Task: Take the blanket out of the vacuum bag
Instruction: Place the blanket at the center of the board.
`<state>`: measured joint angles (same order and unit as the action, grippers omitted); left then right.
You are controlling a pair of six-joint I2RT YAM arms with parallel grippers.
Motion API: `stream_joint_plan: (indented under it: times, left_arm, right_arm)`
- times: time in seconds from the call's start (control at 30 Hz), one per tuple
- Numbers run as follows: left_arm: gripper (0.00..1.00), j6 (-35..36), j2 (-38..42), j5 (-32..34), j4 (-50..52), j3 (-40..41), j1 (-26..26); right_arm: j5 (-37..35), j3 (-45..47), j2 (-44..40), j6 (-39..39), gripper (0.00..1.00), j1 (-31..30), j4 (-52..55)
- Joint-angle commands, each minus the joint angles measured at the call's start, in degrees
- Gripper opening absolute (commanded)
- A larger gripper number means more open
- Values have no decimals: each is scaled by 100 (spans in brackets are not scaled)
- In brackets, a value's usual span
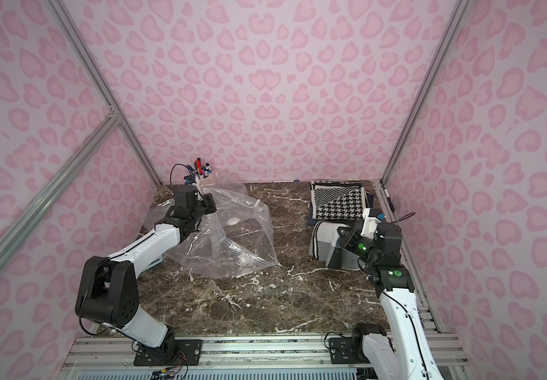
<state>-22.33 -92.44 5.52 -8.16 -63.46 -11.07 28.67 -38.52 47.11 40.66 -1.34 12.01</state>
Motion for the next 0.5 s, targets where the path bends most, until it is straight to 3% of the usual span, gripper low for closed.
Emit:
stream_joint_plan:
  times: [0.0, 0.27, 0.47]
  left_arm:
    - [4, -13, -49, -40, -154, -2, 9]
    - [4, -52, -37, -126, -228, 79, 7]
    - [4, -52, 19, -144, -229, 92, 3]
  right_arm:
    - [-239, 295, -62, 428, 0, -518, -804]
    - [-1266, 969, -37, 1046, 0, -2079, -1175]
    - [-1391, 1015, 103, 1058, 0, -2202, -850]
